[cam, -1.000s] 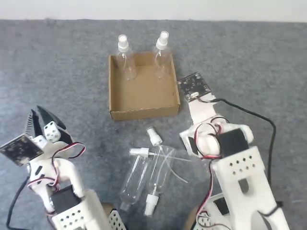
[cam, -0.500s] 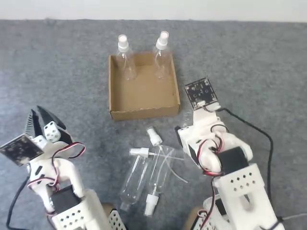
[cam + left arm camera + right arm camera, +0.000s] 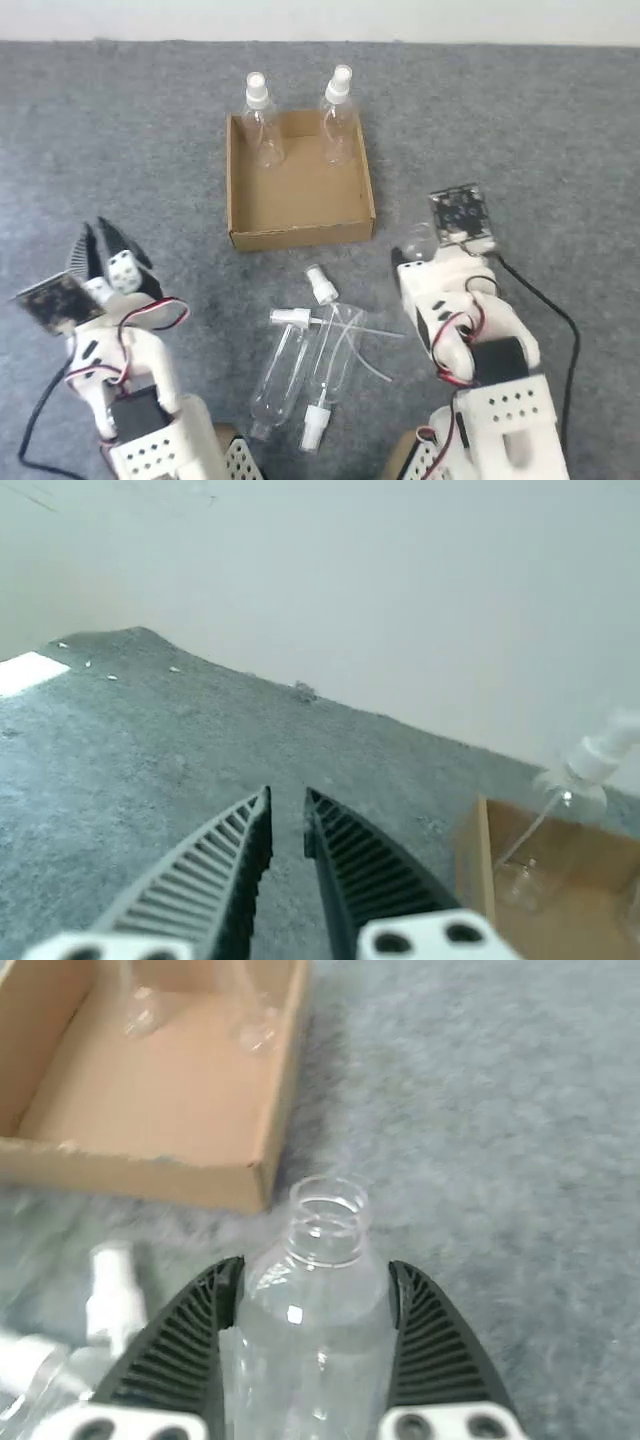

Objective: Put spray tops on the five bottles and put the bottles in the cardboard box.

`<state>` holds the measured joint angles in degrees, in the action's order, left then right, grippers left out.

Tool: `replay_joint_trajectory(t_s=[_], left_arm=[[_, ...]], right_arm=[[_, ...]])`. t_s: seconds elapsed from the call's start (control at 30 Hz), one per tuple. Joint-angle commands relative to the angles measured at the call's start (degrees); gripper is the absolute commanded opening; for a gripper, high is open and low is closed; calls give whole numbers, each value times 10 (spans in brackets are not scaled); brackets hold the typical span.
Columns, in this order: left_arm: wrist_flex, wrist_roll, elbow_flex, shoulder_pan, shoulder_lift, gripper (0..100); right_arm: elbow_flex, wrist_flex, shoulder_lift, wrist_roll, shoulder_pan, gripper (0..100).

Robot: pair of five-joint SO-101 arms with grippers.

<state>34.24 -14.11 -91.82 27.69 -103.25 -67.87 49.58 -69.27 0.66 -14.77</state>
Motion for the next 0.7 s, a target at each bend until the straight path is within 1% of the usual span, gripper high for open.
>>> replay_joint_trajectory(t_s=[0.0,0.1,0.27,0.4,0.53,0.6,0.67], left_arm=[[45,49,41,-51,-11,52],[62,75,46,-78,-11,52],[73,118,47,-113,-11,52],[104,124,70,-132,-10,55],[137,140,91,-158,-9,55],[150,156,99,-181,-9,55],[164,190,100,-217,-8,55]], right_arm=[[-27,-58,-62,-21,44,19],[-36,-64,-80,-42,60,19],[-41,-66,-82,-47,65,19],[-46,-69,-83,-47,66,19],[-47,-75,-83,-48,85,19],[-48,-80,-82,-51,92,13],[-48,-80,-82,-61,95,6]])
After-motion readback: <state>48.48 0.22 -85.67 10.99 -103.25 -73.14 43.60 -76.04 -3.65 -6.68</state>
